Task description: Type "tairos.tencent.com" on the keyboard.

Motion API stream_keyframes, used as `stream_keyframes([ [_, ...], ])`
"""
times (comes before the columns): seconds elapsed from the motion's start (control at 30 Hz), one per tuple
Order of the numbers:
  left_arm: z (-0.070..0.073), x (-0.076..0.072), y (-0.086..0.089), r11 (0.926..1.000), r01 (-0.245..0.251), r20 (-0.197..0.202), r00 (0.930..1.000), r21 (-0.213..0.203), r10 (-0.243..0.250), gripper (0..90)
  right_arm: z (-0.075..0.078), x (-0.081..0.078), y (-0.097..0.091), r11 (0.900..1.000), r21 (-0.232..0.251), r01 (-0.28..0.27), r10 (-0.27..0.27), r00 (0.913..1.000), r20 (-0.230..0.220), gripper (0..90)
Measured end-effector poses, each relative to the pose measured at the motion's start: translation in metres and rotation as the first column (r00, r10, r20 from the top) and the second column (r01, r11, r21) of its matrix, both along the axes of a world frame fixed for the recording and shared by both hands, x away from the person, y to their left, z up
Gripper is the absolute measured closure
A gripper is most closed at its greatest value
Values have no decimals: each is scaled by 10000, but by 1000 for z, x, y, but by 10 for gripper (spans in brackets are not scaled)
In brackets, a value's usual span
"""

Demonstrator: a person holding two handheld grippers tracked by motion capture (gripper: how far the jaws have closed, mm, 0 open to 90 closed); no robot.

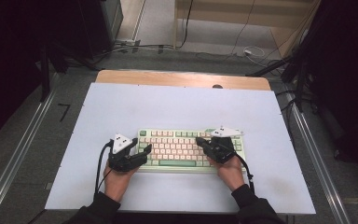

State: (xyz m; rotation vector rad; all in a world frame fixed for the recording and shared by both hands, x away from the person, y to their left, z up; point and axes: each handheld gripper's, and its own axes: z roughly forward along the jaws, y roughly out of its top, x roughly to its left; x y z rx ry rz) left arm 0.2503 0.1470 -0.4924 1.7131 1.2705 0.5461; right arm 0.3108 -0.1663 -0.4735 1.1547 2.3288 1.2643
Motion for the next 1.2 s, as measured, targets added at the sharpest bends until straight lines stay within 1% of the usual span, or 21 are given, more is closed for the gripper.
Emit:
stream_keyframes([
  [0.07,0,0,0,10000,-5,4,10000,5,5,387,3,0,-4,9998,198,71,-71,10000,7,795],
  [0.13,0,0,0,10000,-8,29,10000,-6,8,387,6,1,-9,9992,318,230,-234,9996,129,706],
  [0.23,0,0,0,10000,-24,32,10000,-6,24,387,8,3,-15,9980,559,308,-312,9995,53,446],
  [0.37,0,0,0,10000,-30,30,10000,12,30,386,9,4,-20,9967,611,543,-538,9985,-85,257],
  [0.53,0,0,1,10000,-60,45,10000,-27,60,386,9,5,-21,9962,558,673,-669,9977,-103,203],
  [0.7,1,0,1,9999,43,-34,10000,-104,-43,385,8,5,-19,9969,451,652,-643,9977,-204,189],
  [0.87,4,-2,-2,9996,159,109,9998,-219,-156,374,7,5,-18,9974,374,615,-610,9980,-152,189],
  [0.97,5,-2,-3,9993,222,76,9997,-317,-220,376,7,5,-19,9973,392,622,-614,9979,-202,190],
  [1.07,6,-1,-5,9986,323,82,9995,-411,-320,414,7,5,-19,9970,418,659,-651,9977,-196,192],
  [1.17,6,0,-8,9976,551,94,9985,-426,-547,515,8,5,-19,9969,427,660,-653,9977,-198,193],
  [1.2,6,1,-9,9972,643,119,9979,-371,-639,552,8,5,-19,9970,425,650,-643,9978,-188,193],
])
